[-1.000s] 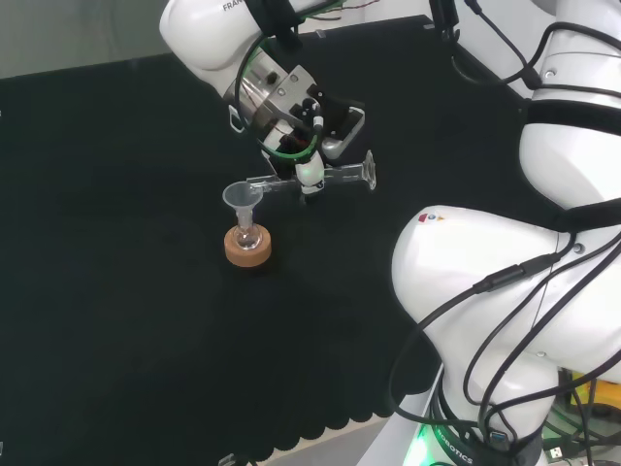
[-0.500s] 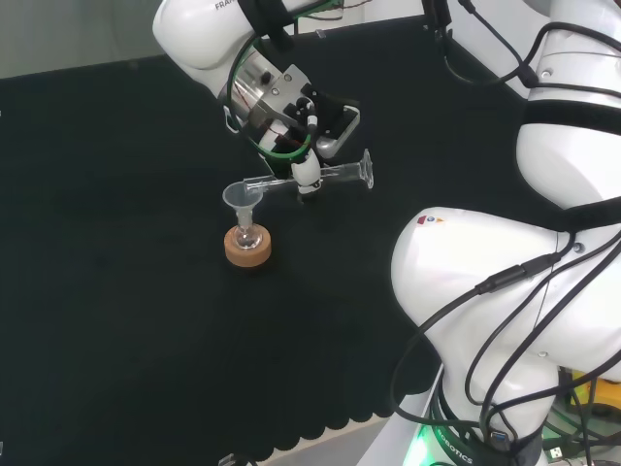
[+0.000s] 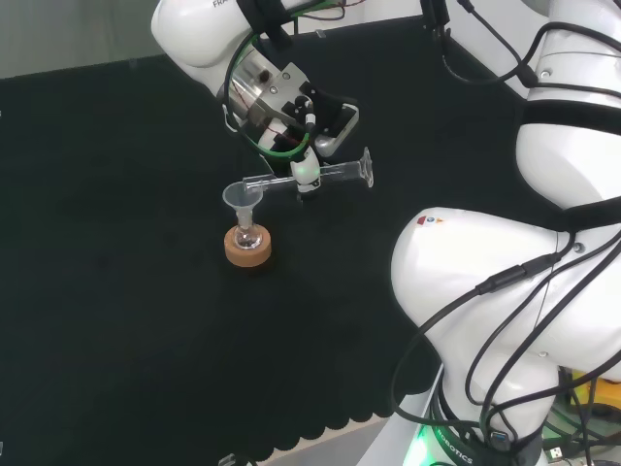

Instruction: Pour the water from the graduated cylinder into the round-bottom flask.

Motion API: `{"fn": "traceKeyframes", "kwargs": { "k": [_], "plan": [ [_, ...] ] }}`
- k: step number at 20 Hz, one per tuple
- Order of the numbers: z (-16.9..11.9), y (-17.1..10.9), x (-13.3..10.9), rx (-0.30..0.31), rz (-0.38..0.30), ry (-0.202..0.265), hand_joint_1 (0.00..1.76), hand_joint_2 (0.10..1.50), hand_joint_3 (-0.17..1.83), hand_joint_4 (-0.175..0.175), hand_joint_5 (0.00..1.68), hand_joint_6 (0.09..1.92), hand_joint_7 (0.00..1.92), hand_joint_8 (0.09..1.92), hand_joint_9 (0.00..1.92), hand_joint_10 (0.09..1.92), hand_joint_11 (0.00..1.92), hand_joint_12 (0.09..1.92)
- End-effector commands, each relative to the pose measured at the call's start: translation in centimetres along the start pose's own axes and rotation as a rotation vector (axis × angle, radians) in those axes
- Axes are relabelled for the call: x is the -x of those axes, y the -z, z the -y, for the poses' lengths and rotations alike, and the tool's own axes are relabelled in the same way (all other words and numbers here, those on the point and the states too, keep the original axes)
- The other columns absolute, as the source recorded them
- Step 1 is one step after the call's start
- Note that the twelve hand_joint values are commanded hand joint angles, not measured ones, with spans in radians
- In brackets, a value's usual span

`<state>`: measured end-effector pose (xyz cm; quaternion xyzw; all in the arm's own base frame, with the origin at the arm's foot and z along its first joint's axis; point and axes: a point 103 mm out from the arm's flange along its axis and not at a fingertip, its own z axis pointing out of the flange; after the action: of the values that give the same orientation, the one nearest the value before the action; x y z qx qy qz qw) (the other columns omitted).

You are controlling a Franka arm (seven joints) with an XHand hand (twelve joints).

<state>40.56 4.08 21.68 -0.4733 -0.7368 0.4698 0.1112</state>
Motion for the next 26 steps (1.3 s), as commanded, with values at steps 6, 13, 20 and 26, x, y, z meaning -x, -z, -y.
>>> {"fn": "traceKeyframes", "kwargs": {
  "k": [6,13,20,26],
  "plan": [
    [0.2,0.3,-0.2,0.013,0.000,0.005,1.13,1.16,0.00,-0.150,0.91,1.12,1.47,0.20,1.65,0.09,1.44,0.61],
    [0.1,0.5,-0.1,0.019,-0.018,0.021,1.13,1.16,0.00,-0.151,0.91,1.12,1.47,0.20,1.65,0.09,1.44,0.61],
    [0.2,0.4,0.3,0.082,-0.083,0.055,1.13,1.16,0.00,-0.150,0.91,1.12,1.47,0.20,1.65,0.09,1.44,0.61],
    [0.3,0.0,0.8,0.143,-0.153,0.098,1.13,1.16,0.00,-0.149,0.91,1.13,1.47,0.19,1.64,0.09,1.44,0.61]
  ]
}}
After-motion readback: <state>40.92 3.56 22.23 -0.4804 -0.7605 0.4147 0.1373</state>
